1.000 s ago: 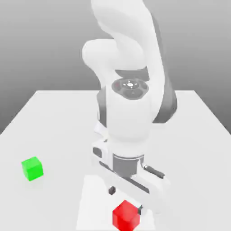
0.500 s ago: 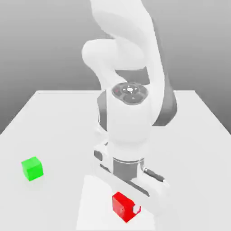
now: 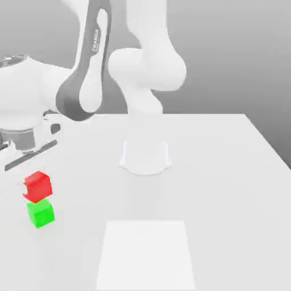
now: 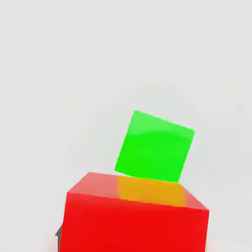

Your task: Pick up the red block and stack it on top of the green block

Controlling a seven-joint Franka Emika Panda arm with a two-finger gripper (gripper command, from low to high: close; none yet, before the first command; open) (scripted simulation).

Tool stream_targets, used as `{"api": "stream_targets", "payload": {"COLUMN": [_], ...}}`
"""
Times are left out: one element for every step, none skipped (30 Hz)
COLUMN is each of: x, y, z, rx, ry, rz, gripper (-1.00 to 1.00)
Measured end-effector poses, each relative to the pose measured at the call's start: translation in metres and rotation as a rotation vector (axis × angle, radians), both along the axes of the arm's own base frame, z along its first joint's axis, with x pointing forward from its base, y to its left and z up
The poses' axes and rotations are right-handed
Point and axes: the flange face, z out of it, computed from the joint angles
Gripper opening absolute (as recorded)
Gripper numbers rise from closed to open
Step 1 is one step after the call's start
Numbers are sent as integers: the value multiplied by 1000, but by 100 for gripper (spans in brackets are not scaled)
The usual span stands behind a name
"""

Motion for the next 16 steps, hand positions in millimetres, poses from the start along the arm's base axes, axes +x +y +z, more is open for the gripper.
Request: {"api": "stream_targets", "payload": {"x": [-4,-2,0,0,0,0,0,0,0,0,0,1,1,1,0,0], "y": [-3,1,3,4,4,4,4,4,4,5,5,5,4,4,4,4], "z": [-9,-19,-30,-39,-39,-39,-39,-39,-39,-44,-42,-35,-26,-16,-6,4], "rx": [0,0,1,1,1,1,1,1,1,2,2,2,2,2,2,2], "ry": [-1,-1,-2,-2,-2,-2,-2,-2,-2,-1,-1,-1,0,0,0,-1], "rz": [-24,-20,-17,-15,-15,-15,-15,-15,-15,-15,-15,-15,-16,-17,-17,-17], "gripper": [-100,-100,-100,100,100,100,100,100,100,100,100,100,100,100,100,100]}}
